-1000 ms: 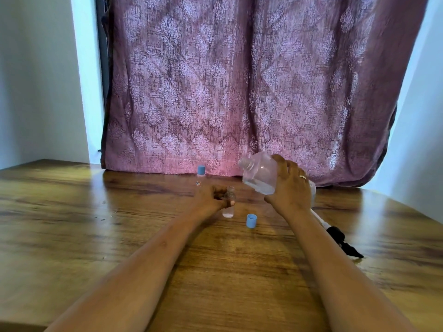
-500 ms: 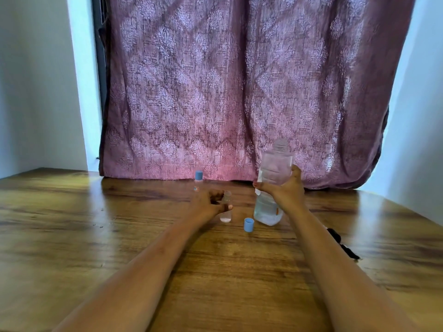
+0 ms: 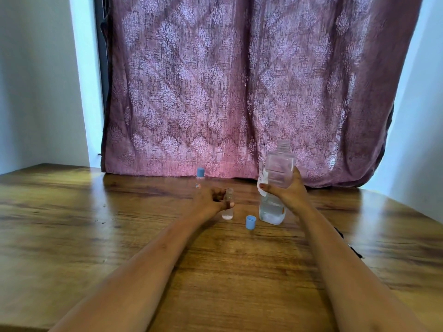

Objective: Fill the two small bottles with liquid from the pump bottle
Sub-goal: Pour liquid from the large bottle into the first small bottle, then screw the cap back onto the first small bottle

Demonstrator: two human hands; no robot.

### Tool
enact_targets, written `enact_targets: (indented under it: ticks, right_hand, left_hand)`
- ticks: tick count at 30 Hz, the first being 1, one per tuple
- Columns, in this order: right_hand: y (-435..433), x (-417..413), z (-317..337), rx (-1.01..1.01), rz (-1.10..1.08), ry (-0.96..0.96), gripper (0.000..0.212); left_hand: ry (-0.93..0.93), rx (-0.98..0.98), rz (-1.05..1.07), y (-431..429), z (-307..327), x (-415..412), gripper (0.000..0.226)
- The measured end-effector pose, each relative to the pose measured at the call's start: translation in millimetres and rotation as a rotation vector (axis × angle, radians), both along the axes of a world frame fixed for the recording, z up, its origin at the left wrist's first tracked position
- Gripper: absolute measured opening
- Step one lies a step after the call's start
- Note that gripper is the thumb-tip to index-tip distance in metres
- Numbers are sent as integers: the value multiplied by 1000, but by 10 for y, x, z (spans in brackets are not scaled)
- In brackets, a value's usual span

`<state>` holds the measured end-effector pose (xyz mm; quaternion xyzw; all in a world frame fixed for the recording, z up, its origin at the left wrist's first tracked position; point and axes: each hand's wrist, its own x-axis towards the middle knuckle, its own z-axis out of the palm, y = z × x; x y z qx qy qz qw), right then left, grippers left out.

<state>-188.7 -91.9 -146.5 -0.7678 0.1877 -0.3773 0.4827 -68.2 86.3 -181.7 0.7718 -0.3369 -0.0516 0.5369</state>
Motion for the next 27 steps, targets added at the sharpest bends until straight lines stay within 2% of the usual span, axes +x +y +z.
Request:
enact_targets:
  ticks: [2, 5, 7, 10, 11, 13, 14, 16, 19, 24, 27]
  right_hand:
    - [18, -4, 36, 7, 23, -14, 108]
    - [78, 11, 119, 52, -1, -45, 128]
    - [173, -20, 188, -79, -118, -77, 124]
    - [343, -98, 285, -595, -265, -172, 80]
    - [402, -103, 310, -741, -260, -152, 61]
    - [514, -94, 324, -939, -232, 19, 27]
    - [572, -89, 316, -1023, -259, 112, 17]
    - [640, -68, 290, -1146, -345, 189, 13]
    - [671, -101, 297, -1039, -346, 211, 14]
    - [685, -47, 284, -978, -242, 291, 10]
    - [719, -34, 244, -972, -135, 535, 20]
  left_hand:
    - [-3, 0, 0, 1, 3, 0, 48]
    - [1, 2, -6, 4, 9, 8, 47]
    - [10, -4, -10, 6, 1, 16, 45]
    - [16, -20, -11, 8, -8, 16, 43]
    - [13, -22, -12, 7, -6, 14, 41]
    - [-2, -23, -24, 4, -1, 10, 35]
    - [-5, -24, -29, 2, 1, 8, 33]
    - [-5, -21, -34, -1, 6, 12, 34]
    - [13, -10, -30, -14, 8, 26, 41]
    - [14, -17, -16, -6, 12, 21, 44]
    - [-4, -18, -25, -1, 3, 16, 37]
